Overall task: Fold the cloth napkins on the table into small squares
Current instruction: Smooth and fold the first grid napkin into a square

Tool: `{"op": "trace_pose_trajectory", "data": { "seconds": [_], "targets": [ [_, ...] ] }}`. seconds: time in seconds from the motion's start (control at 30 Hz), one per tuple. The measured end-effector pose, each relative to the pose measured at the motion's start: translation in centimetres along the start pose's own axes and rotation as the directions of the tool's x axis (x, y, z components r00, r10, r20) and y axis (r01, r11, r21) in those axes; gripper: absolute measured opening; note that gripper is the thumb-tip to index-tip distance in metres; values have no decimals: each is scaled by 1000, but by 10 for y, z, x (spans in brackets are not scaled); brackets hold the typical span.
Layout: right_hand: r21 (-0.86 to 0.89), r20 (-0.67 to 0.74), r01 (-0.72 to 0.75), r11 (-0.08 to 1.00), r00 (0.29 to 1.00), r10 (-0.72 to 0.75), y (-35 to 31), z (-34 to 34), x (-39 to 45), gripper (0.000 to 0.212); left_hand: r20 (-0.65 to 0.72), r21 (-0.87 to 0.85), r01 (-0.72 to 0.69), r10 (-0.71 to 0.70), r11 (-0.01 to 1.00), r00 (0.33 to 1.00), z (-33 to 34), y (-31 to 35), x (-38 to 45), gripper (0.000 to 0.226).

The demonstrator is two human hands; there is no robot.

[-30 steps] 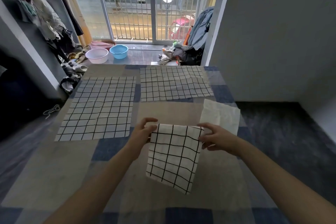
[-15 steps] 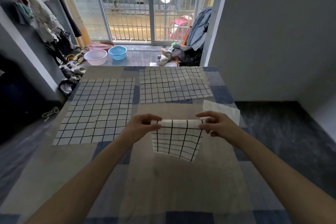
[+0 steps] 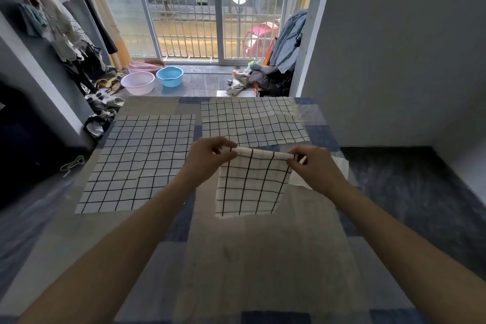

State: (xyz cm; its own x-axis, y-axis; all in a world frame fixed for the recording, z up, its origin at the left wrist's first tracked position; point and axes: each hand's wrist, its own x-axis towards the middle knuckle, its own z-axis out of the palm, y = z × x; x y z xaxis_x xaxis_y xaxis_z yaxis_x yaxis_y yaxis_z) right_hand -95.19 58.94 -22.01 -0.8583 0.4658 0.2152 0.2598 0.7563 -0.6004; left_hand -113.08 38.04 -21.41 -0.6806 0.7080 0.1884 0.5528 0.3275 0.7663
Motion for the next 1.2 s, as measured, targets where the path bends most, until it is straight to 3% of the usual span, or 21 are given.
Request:
{"op": "trace_pose_trajectory", "data": {
  "seconds": [0.17,0.23,0.33,0.4,0.53,0.67,0.87,1.03,1.2],
  "targets": [
    [0,-118,55,999,992,-54,-5,5,-28,15,-82,-240,-58,40,969,996,-3,7,-33,12],
    [-18,-67,17,1000,998,-19,4,21,-56,21,-68,-261,5,-24,965,997,9,-10,-61,13],
    [-13,49,-100,995,994,101,20,53,-100,30,55,-152,107,-100,983,993,38,-45,-106,16],
    [82,191,-243,966,956,224,26,76,-125,32,134,-143,210,-192,967,972,57,-68,-132,14],
    [184,370,-426,886,865,339,34,107,-160,29,296,-176,363,-303,915,906,80,-102,-171,16],
    [243,507,-644,726,722,471,45,127,-171,27,288,-174,497,-439,850,851,90,-128,-190,12],
    [270,484,-766,583,632,606,61,139,-142,30,158,-164,613,-593,773,790,106,-127,-175,26],
    [239,434,-766,596,634,641,76,158,-124,21,88,-167,609,-604,775,792,117,-123,-165,23],
    [119,345,-710,694,685,641,69,163,-123,11,79,-78,566,-561,821,824,119,-127,-176,27]
  ]
}}
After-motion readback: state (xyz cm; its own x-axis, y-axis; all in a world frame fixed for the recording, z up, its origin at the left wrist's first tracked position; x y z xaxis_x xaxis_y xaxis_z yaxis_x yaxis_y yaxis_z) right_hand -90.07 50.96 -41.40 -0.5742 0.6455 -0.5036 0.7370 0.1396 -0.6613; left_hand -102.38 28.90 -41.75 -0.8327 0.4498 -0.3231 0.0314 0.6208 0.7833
